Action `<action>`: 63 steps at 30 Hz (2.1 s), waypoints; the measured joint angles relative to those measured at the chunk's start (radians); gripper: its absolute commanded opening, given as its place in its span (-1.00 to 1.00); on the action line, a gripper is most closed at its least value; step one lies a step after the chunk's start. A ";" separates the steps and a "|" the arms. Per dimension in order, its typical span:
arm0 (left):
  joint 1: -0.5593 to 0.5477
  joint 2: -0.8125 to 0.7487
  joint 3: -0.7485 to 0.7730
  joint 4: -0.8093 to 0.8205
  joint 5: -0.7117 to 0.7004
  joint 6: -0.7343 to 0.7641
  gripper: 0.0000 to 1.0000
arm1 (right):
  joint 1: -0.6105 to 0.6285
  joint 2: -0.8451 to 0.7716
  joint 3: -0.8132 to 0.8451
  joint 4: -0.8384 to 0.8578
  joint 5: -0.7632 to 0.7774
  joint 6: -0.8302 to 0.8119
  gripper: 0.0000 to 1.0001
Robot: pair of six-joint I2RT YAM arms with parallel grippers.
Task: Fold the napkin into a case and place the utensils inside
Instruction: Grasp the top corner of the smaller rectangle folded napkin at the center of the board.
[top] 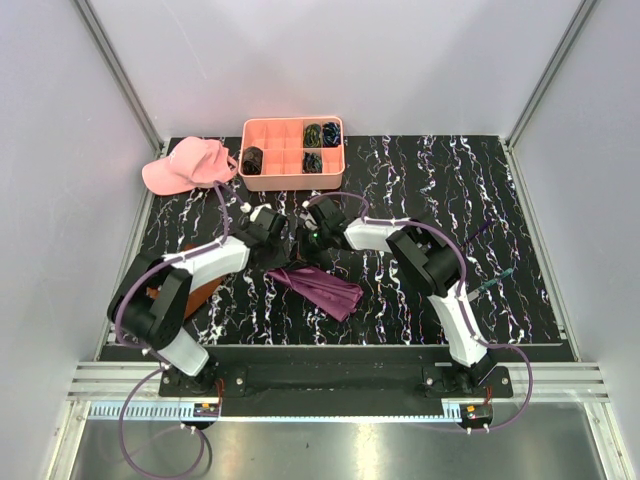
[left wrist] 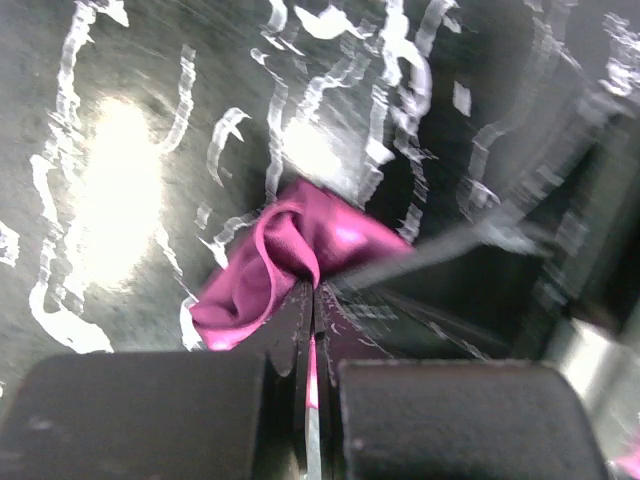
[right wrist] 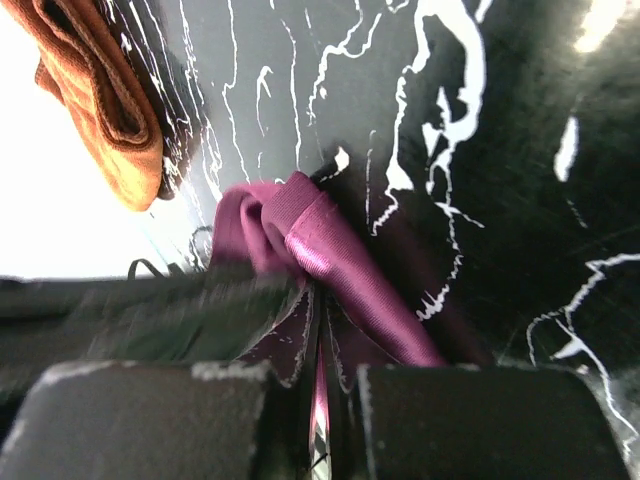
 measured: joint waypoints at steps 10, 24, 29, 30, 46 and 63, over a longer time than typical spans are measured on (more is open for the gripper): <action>0.017 0.057 0.008 0.055 -0.018 0.019 -0.98 | -0.006 -0.038 -0.054 0.016 -0.006 -0.010 -0.82; 0.017 0.071 0.008 0.119 -0.001 0.130 -0.66 | -0.065 -0.306 -0.114 -0.208 0.080 -0.198 -0.42; 0.018 0.066 0.019 0.095 0.033 0.169 -0.43 | -0.095 -0.330 -0.189 -0.236 0.134 -0.248 -0.39; 0.018 0.065 0.024 0.086 0.041 0.175 -0.38 | -0.098 -0.329 -0.204 -0.246 0.143 -0.253 -0.39; 0.018 -0.084 0.036 0.020 0.088 0.168 -0.02 | -0.115 -0.323 -0.306 -0.258 0.176 -0.283 -0.37; 0.018 -0.380 -0.169 -0.034 0.273 0.061 -0.07 | -0.101 -0.456 -0.342 -0.361 0.198 -0.431 0.41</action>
